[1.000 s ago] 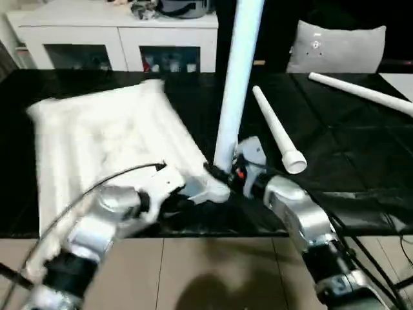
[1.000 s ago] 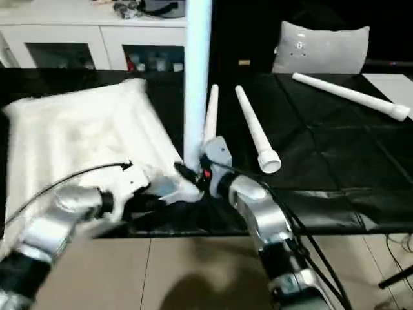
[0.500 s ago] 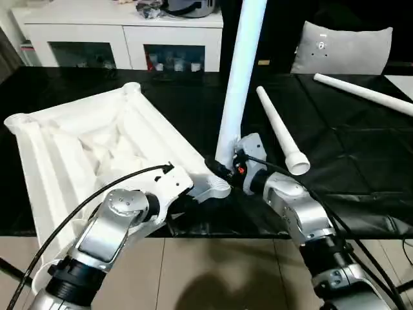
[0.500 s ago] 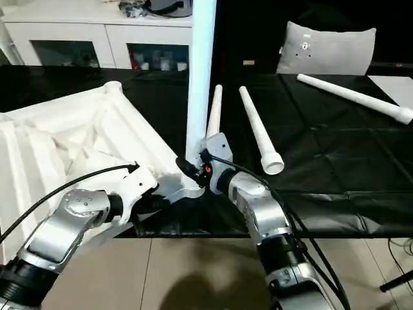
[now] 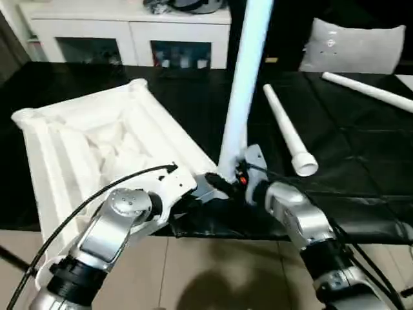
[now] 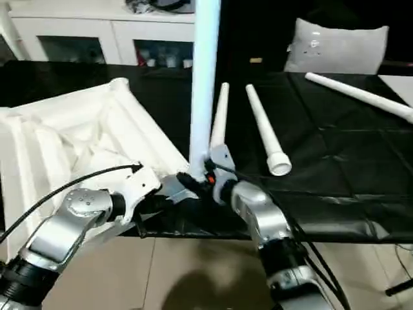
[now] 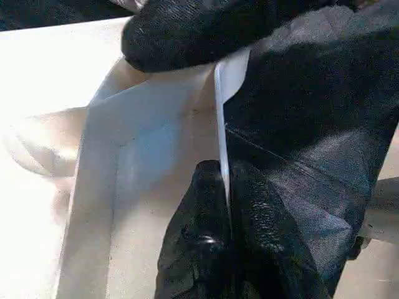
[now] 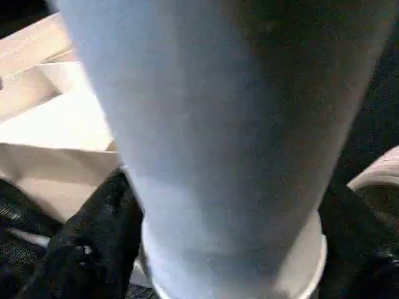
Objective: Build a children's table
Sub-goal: Insert table leg to table base, then rotate leg to tighten
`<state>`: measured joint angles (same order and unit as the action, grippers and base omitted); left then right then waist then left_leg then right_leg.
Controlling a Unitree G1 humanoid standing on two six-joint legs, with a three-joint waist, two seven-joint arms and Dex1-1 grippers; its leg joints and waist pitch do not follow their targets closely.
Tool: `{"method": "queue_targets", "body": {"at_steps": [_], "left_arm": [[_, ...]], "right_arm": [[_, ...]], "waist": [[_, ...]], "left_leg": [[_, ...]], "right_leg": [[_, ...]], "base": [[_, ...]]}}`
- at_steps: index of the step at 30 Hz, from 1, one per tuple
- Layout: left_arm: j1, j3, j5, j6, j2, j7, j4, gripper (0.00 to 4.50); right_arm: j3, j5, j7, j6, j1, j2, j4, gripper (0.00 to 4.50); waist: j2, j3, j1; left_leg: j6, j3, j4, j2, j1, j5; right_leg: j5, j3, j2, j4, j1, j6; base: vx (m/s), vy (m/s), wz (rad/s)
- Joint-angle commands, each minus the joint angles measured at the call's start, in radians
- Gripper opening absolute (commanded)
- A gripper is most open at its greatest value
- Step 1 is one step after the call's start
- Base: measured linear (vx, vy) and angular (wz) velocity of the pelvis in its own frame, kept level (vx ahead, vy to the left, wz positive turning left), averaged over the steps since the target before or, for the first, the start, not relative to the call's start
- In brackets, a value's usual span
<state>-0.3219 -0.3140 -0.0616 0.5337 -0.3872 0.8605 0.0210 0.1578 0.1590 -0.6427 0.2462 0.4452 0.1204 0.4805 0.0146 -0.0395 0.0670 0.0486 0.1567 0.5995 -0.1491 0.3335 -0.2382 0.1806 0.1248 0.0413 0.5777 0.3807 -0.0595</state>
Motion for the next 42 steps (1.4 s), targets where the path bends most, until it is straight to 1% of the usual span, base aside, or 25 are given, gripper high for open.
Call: {"method": "queue_targets", "body": {"at_steps": [1, 2, 3, 4, 5, 6, 7, 9, 10, 13, 14, 15, 16, 17, 21, 23, 27, 28, 31, 33, 36, 38, 39, 40, 42], "left_arm": [[-0.055, 0.002, 0.016, -0.075, -0.010, 0.027, -0.012, 0.00], [-0.060, -0.002, 0.012, -0.087, -0.016, 0.033, 0.001, 0.00], [-0.065, -0.007, 0.008, -0.101, -0.023, 0.040, 0.015, 0.00], [-0.071, -0.011, 0.004, -0.117, -0.028, 0.046, 0.029, 0.00], [-0.083, -0.019, 0.000, -0.152, -0.039, 0.061, 0.064, 0.00], [-0.083, -0.019, 0.000, -0.152, -0.039, 0.061, 0.064, 0.00], [-0.094, -0.024, -0.003, -0.181, -0.046, 0.073, 0.091, 0.00], [-0.112, -0.032, -0.006, -0.228, -0.059, 0.100, 0.140, 0.00], [-0.112, -0.032, -0.006, -0.228, -0.059, 0.100, 0.140, 0.00], [-0.129, -0.044, -0.005, -0.287, -0.072, 0.139, 0.194, 0.00], [-0.131, -0.046, -0.001, -0.296, -0.073, 0.147, 0.201, 0.00], [-0.132, -0.047, 0.002, -0.303, -0.074, 0.151, 0.206, 0.00], [-0.132, -0.047, 0.002, -0.303, -0.074, 0.151, 0.206, 0.00], [-0.130, -0.052, 0.007, -0.318, -0.079, 0.169, 0.212, 0.00], [-0.127, -0.072, 0.010, -0.374, -0.096, 0.220, 0.234, 0.00], [-0.128, -0.094, 0.006, -0.411, -0.112, 0.263, 0.248, 0.00], [-0.133, -0.112, 0.004, -0.450, -0.128, 0.309, 0.263, 0.00], [-0.133, -0.121, 0.003, -0.463, -0.138, 0.331, 0.262, 0.00], [-0.135, -0.124, 0.000, -0.472, -0.142, 0.341, 0.267, 0.00], [-0.138, -0.130, -0.002, -0.493, -0.147, 0.357, 0.274, 0.00], [-0.139, -0.135, -0.003, -0.508, -0.150, 0.369, 0.276, 0.00], [-0.137, -0.137, -0.001, -0.508, -0.150, 0.377, 0.269, 0.00], [-0.137, -0.138, 0.000, -0.510, -0.150, 0.379, 0.269, 0.00], [-0.137, -0.139, 0.000, -0.511, -0.150, 0.381, 0.269, 0.00], [-0.136, -0.140, -0.001, -0.514, -0.149, 0.385, 0.268, 0.00]], "right_arm": [[0.023, -0.011, -0.021, 0.036, -0.041, 0.009, 0.020, 3.94], [0.021, -0.011, -0.024, 0.033, -0.047, 0.015, 0.011, 4.03], [0.019, -0.012, -0.026, 0.024, -0.053, 0.021, 0.004, 4.03], [0.016, -0.013, -0.028, 0.016, -0.055, 0.025, 0.001, 4.15], [0.012, -0.011, -0.041, 0.008, -0.069, 0.039, -0.023, 4.25], [0.012, -0.011, -0.041, 0.008, -0.069, 0.039, -0.023, 4.25], [0.009, -0.004, -0.056, 0.003, -0.084, 0.053, -0.052, 4.45], [-0.006, 0.017, -0.080, 0.002, -0.122, 0.082, -0.120, 4.45], [-0.006, 0.017, -0.080, 0.002, -0.122, 0.082, -0.120, 4.45], [-0.022, 0.030, -0.129, -0.017, -0.180, 0.147, -0.205, 4.45], [-0.025, 0.031, -0.136, -0.020, -0.185, 0.157, -0.216, 4.45], [-0.027, 0.031, -0.139, -0.021, -0.188, 0.163, -0.221, 4.45], [-0.027, 0.031, -0.139, -0.021, -0.188, 0.163, -0.221, 4.45], [-0.046, 0.042, -0.154, -0.026, -0.191, 0.185, -0.243, 4.45], [-0.064, 0.060, -0.212, -0.037, -0.186, 0.241, -0.284, 4.45], [-0.056, 0.064, -0.270, -0.046, -0.171, 0.283, -0.300, 4.45], [-0.038, 0.074, -0.320, -0.036, -0.150, 0.313, -0.304, 4.45], [-0.019, 0.064, -0.351, -0.038, -0.129, 0.322, -0.293, 4.45], [-0.005, 0.058, -0.370, -0.039, -0.118, 0.327, -0.286, 4.45], [0.025, 0.064, -0.421, -0.029, -0.096, 0.323, -0.269, 4.45], [0.043, 0.060, -0.447, -0.039, -0.074, 0.313, -0.242, 4.45], [0.048, 0.060, -0.454, -0.041, -0.046, 0.291, -0.201, 4.19], [0.051, 0.062, -0.459, -0.041, -0.038, 0.285, -0.189, 4.19], [0.053, 0.062, -0.463, -0.042, -0.033, 0.281, -0.181, 4.08], [0.063, 0.063, -0.480, -0.036, -0.025, 0.274, -0.171, 3.87]], "waist": [[0.009, 0.043, 0.004], [0.012, 0.045, 0.006], [0.011, 0.044, 0.007], [0.017, 0.045, 0.009], [0.013, 0.045, 0.013], [0.016, 0.046, 0.014], [0.013, 0.046, 0.015], [0.016, 0.048, 0.025], [0.016, 0.048, 0.025], [0.021, 0.050, 0.029], [0.018, 0.051, 0.029], [0.015, 0.051, 0.027], [0.015, 0.049, 0.026], [0.019, 0.049, 0.026], [0.021, 0.049, 0.028], [0.021, 0.050, 0.032], [0.019, 0.050, 0.035], [0.018, 0.051, 0.036], [0.017, 0.051, 0.034], [0.016, 0.052, 0.036], [0.015, 0.055, 0.036], [0.015, 0.055, 0.042], [0.015, 0.056, 0.043], [0.016, 0.055, 0.046], [0.015, 0.057, 0.049]], "left_leg": [[-0.073, -0.034, -0.078, -0.093, 0.009, -0.110], [-0.069, -0.035, -0.078, -0.094, 0.008, -0.107], [-0.072, -0.035, -0.078, -0.094, 0.008, -0.107], [-0.070, -0.035, -0.078, -0.094, 0.007, -0.107], [-0.069, -0.035, -0.079, -0.094, 0.007, -0.102], [-0.068, -0.036, -0.078, -0.095, 0.007, -0.100], [-0.068, -0.035, -0.078, -0.097, 0.007, -0.097], [-0.077, -0.033, -0.076, -0.096, 0.004, -0.079], [-0.077, -0.033, -0.076, -0.096, 0.004, -0.079], [-0.078, -0.034, -0.074, -0.097, 0.007, -0.073], [-0.079, -0.033, -0.073, -0.096, 0.007, -0.073], [-0.083, -0.034, -0.074, -0.094, 0.014, -0.065], [-0.087, -0.033, -0.073, -0.094, 0.015, -0.068], [-0.087, -0.031, -0.071, -0.092, 0.014, -0.066], [-0.098, -0.032, -0.070, -0.095, 0.011, -0.061], [-0.107, -0.032, -0.069, -0.098, 0.011, -0.052], [-0.112, -0.030, -0.067, -0.095, 0.012, -0.048], [-0.112, -0.031, -0.066, -0.096, 0.012, -0.042], [-0.113, -0.031, -0.066, -0.097, 0.012, -0.036], [-0.116, -0.030, -0.065, -0.096, 0.013, -0.031], [-0.119, -0.031, -0.064, -0.098, 0.014, -0.019], [-0.117, -0.029, -0.062, -0.100, 0.010, -0.015], [-0.116, -0.029, -0.063, -0.100, 0.011, -0.010], [-0.114, -0.029, -0.062, -0.102, 0.010, -0.010], [-0.113, -0.030, -0.062, -0.103, 0.010, 0.000]], "right_leg": [[0.325, -0.086, 0.136, -0.085, -0.050, -0.108], [0.319, -0.086, 0.137, -0.081, -0.051, -0.110], [0.320, -0.086, 0.135, -0.084, -0.050, -0.107], [0.317, -0.087, 0.136, -0.082, -0.050, -0.105], [0.306, -0.086, 0.135, -0.082, -0.049, -0.103], [0.299, -0.087, 0.136, -0.080, -0.050, -0.104], [0.286, -0.087, 0.137, -0.079, -0.051, -0.107], [0.253, -0.089, 0.135, -0.076, -0.051, -0.104], [0.253, -0.089, 0.135, -0.076, -0.051, -0.104], [0.215, -0.088, 0.137, -0.071, -0.055, -0.115], [0.212, -0.088, 0.136, -0.071, -0.055, -0.116], [0.206, -0.086, 0.136, -0.067, -0.061, -0.120], [0.234, -0.085, 0.139, -0.073, -0.059, -0.116], [0.255, -0.085, 0.140, -0.076, -0.058, -0.112], [0.257, -0.084, 0.134, -0.076, -0.054, -0.104], [0.222, -0.085, 0.136, -0.070, -0.054, -0.112], [0.225, -0.083, 0.136, -0.071, -0.056, -0.121], [0.222, -0.082, 0.136, -0.069, -0.057, -0.121], [0.216, -0.082, 0.134, -0.066, -0.056, -0.125], [0.215, -0.081, 0.134, -0.065, -0.057, -0.128], [0.203, -0.080, 0.135, -0.059, -0.056, -0.136], [0.203, -0.082, 0.138, -0.061, -0.054, -0.138], [0.198, -0.083, 0.138, -0.058, -0.054, -0.139], [0.197, -0.083, 0.137, -0.059, -0.052, -0.140], [0.179, -0.082, 0.136, -0.053, -0.053, -0.142]], "base": [[0.000, 0.000, 0.00], [0.000, 0.000, 0.00], [0.000, 0.000, 0.00], [0.000, 0.000, 0.00], [0.000, 0.000, 0.00], [0.000, 0.000, 0.00], [0.000, 0.000, 0.00], [0.000, 0.000, 0.00], [0.000, 0.000, 0.00], [0.000, 0.000, 0.00], [0.000, 0.000, 0.00], [0.000, 0.000, 0.00], [0.000, 0.000, 0.00], [0.000, 0.000, 0.00], [0.000, 0.000, 0.00], [0.000, 0.000, 0.00], [0.000, 0.000, 0.00], [0.000, 0.000, 0.00], [0.000, 0.000, 0.00], [0.000, 0.000, 0.00], [0.000, 0.000, 0.00], [0.000, 0.000, 0.00], [0.000, 0.000, 0.00], [0.000, 0.000, 0.00], [0.000, 0.000, 0.00]]}}
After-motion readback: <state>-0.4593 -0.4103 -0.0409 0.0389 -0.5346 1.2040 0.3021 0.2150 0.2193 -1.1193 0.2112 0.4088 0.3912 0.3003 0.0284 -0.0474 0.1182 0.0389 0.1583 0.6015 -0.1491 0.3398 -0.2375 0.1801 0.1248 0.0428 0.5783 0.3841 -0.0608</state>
